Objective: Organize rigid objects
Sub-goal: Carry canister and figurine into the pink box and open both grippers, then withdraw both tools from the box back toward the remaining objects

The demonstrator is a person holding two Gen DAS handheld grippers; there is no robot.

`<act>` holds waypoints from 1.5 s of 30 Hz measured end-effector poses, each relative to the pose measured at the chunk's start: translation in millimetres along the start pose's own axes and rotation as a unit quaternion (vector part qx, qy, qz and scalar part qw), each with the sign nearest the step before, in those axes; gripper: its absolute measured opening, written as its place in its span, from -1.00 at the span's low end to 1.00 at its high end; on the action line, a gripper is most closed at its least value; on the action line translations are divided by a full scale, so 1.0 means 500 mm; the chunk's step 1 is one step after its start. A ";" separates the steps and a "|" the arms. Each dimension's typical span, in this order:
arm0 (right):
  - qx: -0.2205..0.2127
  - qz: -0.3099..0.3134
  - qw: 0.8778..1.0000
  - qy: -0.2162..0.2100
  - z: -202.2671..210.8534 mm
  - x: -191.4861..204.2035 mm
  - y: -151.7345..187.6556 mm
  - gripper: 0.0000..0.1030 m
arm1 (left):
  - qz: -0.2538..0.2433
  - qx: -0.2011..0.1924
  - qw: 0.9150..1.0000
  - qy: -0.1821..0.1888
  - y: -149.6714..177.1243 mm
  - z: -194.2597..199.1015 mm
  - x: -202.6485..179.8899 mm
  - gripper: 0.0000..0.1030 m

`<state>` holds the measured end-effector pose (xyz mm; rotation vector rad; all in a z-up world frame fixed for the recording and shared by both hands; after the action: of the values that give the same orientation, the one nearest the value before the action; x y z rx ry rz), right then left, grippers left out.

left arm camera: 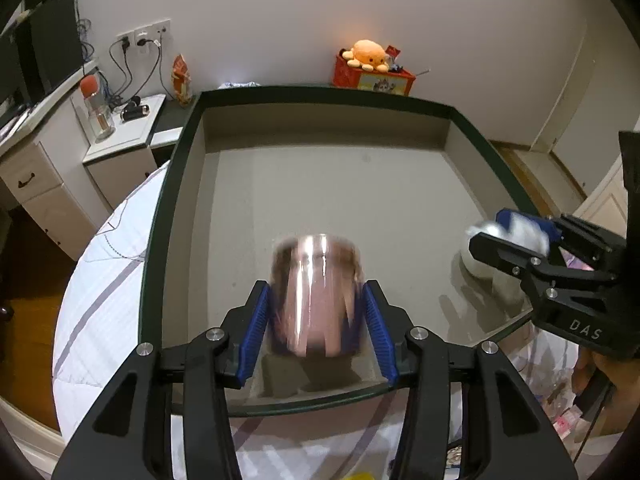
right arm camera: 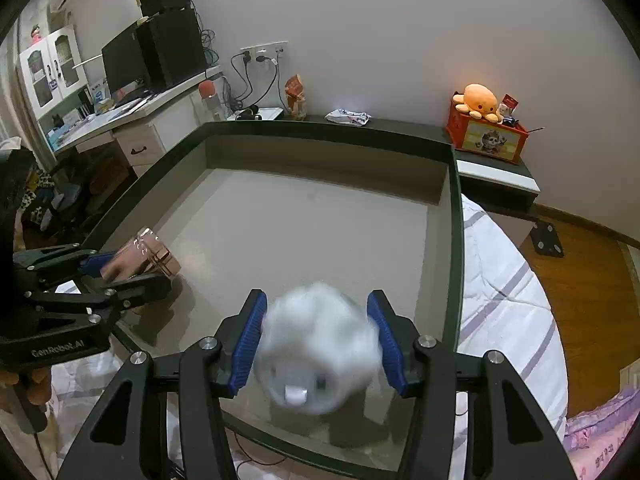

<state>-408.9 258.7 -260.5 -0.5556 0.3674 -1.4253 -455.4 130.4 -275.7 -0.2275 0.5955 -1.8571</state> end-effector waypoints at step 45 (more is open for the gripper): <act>-0.139 -0.040 0.988 0.056 0.373 0.099 0.338 1.00 | -0.048 -0.145 0.988 -0.034 0.358 0.399 -0.112 1.00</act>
<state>-160.3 245.0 -198.7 -0.7236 0.6463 -1.4968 -201.1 78.6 -188.4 -0.5187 0.8194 -1.8409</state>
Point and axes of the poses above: each gripper's, at about its wrist camera, not at the fingertips, and z roughly against the way its jaws point, x to its left, y to its underside, the point moved 6 cm from there along -z, roughly the way its jaws point, and after that the axes turned 6 degrees about x, right-handed, at the moved point
